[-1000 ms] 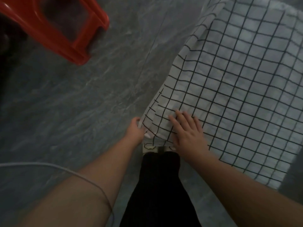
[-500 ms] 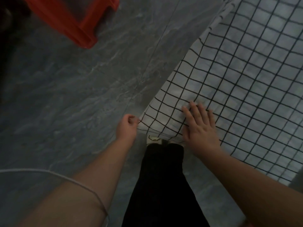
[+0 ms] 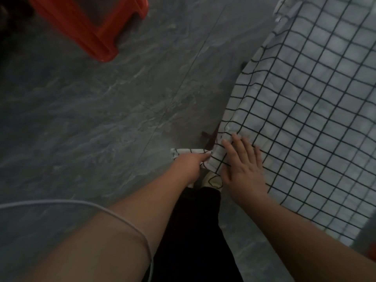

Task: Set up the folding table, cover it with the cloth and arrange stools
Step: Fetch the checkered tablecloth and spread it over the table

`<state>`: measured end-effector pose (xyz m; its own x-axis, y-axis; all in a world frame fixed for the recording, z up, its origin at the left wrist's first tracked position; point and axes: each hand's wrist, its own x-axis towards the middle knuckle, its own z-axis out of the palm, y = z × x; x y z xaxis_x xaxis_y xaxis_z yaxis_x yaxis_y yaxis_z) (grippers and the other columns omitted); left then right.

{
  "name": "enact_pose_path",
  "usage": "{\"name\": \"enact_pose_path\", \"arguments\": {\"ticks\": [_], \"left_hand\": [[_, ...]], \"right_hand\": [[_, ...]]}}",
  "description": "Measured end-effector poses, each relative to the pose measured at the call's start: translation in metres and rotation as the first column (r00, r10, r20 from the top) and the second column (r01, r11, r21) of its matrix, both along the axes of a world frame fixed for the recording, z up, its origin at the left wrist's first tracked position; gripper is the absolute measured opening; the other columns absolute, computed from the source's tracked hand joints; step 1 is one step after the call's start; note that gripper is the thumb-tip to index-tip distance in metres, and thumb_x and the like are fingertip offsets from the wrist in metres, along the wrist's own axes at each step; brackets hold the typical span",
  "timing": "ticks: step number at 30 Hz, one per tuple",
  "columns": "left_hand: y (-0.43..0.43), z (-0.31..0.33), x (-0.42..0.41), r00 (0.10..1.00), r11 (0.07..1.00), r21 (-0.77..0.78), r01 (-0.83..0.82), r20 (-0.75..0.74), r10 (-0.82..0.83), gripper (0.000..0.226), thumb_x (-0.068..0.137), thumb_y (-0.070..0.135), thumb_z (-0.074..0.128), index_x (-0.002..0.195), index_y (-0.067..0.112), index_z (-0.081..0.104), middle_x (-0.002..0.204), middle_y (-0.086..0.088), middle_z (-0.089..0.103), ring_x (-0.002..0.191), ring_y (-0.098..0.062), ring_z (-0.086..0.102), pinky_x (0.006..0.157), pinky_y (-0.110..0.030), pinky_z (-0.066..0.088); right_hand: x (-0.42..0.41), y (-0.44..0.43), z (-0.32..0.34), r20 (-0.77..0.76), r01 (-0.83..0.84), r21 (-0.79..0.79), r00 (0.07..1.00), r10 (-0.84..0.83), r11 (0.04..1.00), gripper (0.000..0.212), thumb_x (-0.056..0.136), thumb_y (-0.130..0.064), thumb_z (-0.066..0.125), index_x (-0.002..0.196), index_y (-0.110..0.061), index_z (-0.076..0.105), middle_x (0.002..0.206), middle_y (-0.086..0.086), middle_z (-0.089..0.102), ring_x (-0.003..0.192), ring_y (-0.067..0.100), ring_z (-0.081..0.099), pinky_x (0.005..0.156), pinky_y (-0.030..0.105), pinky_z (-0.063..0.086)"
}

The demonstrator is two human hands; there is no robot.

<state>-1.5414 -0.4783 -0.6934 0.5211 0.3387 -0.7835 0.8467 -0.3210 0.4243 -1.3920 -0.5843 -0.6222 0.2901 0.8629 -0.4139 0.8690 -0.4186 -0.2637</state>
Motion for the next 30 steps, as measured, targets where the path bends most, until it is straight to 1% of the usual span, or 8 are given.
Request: {"name": "enact_pose_path", "arguments": {"ticks": [8, 11, 14, 16, 18, 20, 23, 30], "left_hand": [[0.043, 0.053, 0.004, 0.992, 0.991, -0.123, -0.044, -0.126, 0.028, 0.081, 0.084, 0.012, 0.063, 0.156, 0.023, 0.028, 0.159, -0.006, 0.034, 0.145, -0.027, 0.031, 0.119, -0.036, 0.028], [0.052, 0.098, 0.01, 0.982, 0.979, -0.152, -0.139, -0.152, 0.116, 0.078, 0.084, 0.005, 0.055, 0.155, 0.027, 0.029, 0.154, -0.01, 0.04, 0.134, -0.03, 0.047, 0.105, -0.036, 0.045], [0.055, 0.149, 0.027, 0.982, 0.983, -0.076, -0.169, -0.099, 0.161, 0.068, 0.091, 0.011, 0.047, 0.155, 0.029, 0.029, 0.156, -0.008, 0.038, 0.125, -0.031, 0.054, 0.099, -0.041, 0.05], [0.056, 0.192, 0.04, 0.988, 0.99, -0.001, -0.14, -0.057, 0.14, 0.063, 0.095, 0.015, 0.044, 0.155, 0.026, 0.029, 0.157, -0.008, 0.035, 0.127, -0.031, 0.052, 0.102, -0.044, 0.047], [0.056, 0.24, 0.051, 0.996, 0.991, 0.096, -0.093, -0.008, 0.094, 0.059, 0.098, 0.018, 0.043, 0.155, 0.022, 0.028, 0.158, -0.007, 0.035, 0.137, -0.028, 0.042, 0.111, -0.042, 0.04], [0.053, 0.289, 0.058, 0.997, 0.975, 0.212, -0.06, 0.05, 0.051, 0.057, 0.099, 0.023, 0.044, 0.154, 0.019, 0.03, 0.156, -0.005, 0.038, 0.141, -0.025, 0.037, 0.114, -0.041, 0.034], [0.045, 0.352, 0.063, 0.996, 0.936, 0.352, 0.016, 0.075, -0.045, 0.055, 0.101, 0.031, 0.044, 0.152, 0.018, 0.032, 0.155, -0.006, 0.039, 0.141, -0.025, 0.036, 0.116, -0.042, 0.032], [0.022, 0.481, 0.068, 0.978, 0.846, 0.532, -0.033, 0.193, -0.084, 0.064, 0.101, 0.042, 0.043, 0.157, 0.024, 0.02, 0.165, -0.006, 0.02, 0.152, -0.027, 0.016, 0.123, -0.046, 0.019]], "right_hand": [[0.024, 0.031, 0.047, -0.405, 0.228, -0.15, 0.873, -0.271, 0.962, 0.065, 0.087, -0.008, 0.054, 0.147, -0.032, 0.044, 0.161, -0.005, 0.03, 0.147, 0.017, 0.025, 0.122, 0.039, 0.019], [0.038, 0.049, 0.079, -0.548, 0.484, -0.265, 0.636, -0.543, 0.834, 0.059, 0.087, -0.001, 0.049, 0.134, -0.037, 0.054, 0.134, -0.004, 0.055, 0.082, 0.007, 0.058, 0.072, 0.024, 0.052], [0.053, 0.057, 0.105, -0.457, 0.522, -0.292, 0.66, -0.596, 0.801, 0.053, 0.093, -0.007, 0.046, 0.138, -0.033, 0.051, 0.117, 0.001, 0.059, 0.058, 0.008, 0.056, 0.041, 0.018, 0.041], [0.06, 0.057, 0.135, -0.391, 0.495, -0.276, 0.725, -0.567, 0.824, 0.053, 0.097, -0.014, 0.045, 0.146, -0.031, 0.044, 0.137, 0.0, 0.055, 0.074, 0.013, 0.064, 0.051, 0.023, 0.049], [0.066, 0.052, 0.177, -0.311, 0.429, -0.265, 0.81, -0.498, 0.863, 0.056, 0.097, -0.02, 0.045, 0.152, -0.029, 0.035, 0.153, 0.001, 0.042, 0.111, 0.02, 0.062, 0.084, 0.038, 0.057], [0.072, 0.042, 0.224, -0.23, 0.307, -0.259, 0.901, -0.367, 0.916, 0.061, 0.099, -0.023, 0.044, 0.157, -0.025, 0.024, 0.162, 0.003, 0.028, 0.145, 0.023, 0.031, 0.119, 0.041, 0.03], [0.081, 0.024, 0.301, -0.136, 0.221, -0.192, 0.959, -0.249, 0.956, 0.064, 0.101, -0.03, 0.04, 0.16, -0.025, 0.013, 0.167, 0.002, 0.011, 0.153, 0.021, 0.008, 0.124, 0.038, 0.008], [0.097, -0.021, 0.445, -0.013, 0.266, 0.061, 0.964, -0.266, 0.962, 0.066, 0.102, -0.044, 0.036, 0.159, -0.026, 0.008, 0.167, 0.002, 0.009, 0.153, 0.019, 0.004, 0.124, 0.036, 0.004]]}}
